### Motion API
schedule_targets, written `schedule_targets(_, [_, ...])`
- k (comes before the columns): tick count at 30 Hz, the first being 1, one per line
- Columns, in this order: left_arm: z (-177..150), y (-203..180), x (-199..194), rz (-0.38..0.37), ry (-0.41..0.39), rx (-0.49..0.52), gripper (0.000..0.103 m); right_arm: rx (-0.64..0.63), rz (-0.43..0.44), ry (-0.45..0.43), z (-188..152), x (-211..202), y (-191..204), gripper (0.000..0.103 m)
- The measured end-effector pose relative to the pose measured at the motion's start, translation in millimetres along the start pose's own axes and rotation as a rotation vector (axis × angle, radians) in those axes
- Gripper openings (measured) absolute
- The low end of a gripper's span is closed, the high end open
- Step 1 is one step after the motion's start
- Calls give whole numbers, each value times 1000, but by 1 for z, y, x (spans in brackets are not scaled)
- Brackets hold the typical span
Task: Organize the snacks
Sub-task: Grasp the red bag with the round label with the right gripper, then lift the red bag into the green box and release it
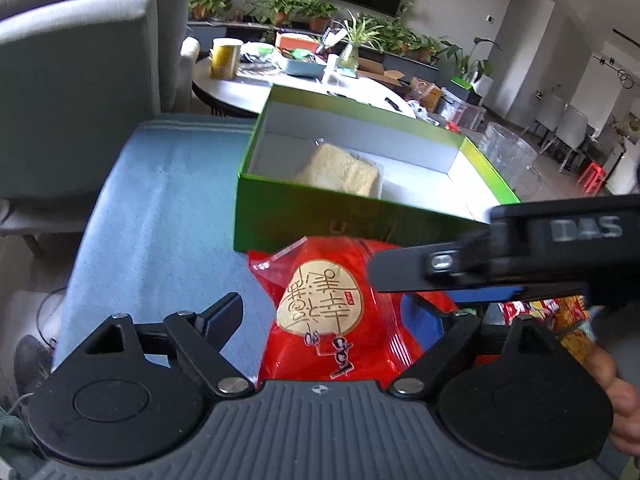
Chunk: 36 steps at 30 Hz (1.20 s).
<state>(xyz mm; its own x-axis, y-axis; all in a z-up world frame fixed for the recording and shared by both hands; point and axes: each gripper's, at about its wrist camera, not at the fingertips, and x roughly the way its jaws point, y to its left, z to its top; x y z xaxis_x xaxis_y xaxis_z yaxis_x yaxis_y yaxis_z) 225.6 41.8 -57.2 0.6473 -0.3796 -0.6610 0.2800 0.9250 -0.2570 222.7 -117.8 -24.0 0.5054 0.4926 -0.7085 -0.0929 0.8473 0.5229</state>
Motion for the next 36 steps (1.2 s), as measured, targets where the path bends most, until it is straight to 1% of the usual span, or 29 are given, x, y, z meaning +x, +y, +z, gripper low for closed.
schedule_targets(4, [-6, 2, 2, -33, 23, 2, 85, 15, -62, 59, -3, 17, 0, 99])
schedule_targets(7, [-10, 0, 3, -57, 21, 18, 85, 27, -57, 48, -2, 21, 3, 99])
schedule_targets(10, [-11, 0, 5, -91, 13, 15, 84, -3, -62, 39, -3, 24, 8, 99])
schedule_targets(11, [-11, 0, 6, -104, 9, 11, 80, -18, -55, 40, -4, 26, 10, 99])
schedule_targets(12, [-12, 0, 6, -124, 2, 7, 77, -33, -49, 40, -5, 27, 12, 97])
schedule_targets(13, [-12, 0, 5, -129, -7, 4, 78, -45, -49, 37, -6, 26, 14, 93])
schedule_targets(14, [-13, -2, 3, -117, -17, 7, 77, -52, -37, 37, -7, 25, 13, 86])
schedule_targets(16, [-15, -7, -3, -109, -23, 22, 76, -61, -12, 43, -9, 25, 14, 74])
schedule_targets(19, [-21, -17, -18, -89, -45, 58, 76, -53, 35, 34, -14, 17, 15, 70])
schedule_targets(25, [-21, -38, -61, -69, -150, 112, 76, -149, 86, -84, -24, -26, 38, 70])
schedule_targets(29, [-12, -53, -81, -71, -200, 145, 76, -175, 112, -158, -22, -53, 45, 70])
schedule_targets(32, [-4, -65, -89, -86, -230, 168, 76, -179, 123, -203, -19, -69, 45, 70])
schedule_targets(36, [11, -79, -87, -91, -241, 205, 76, -166, 127, -247, -11, -83, 40, 70])
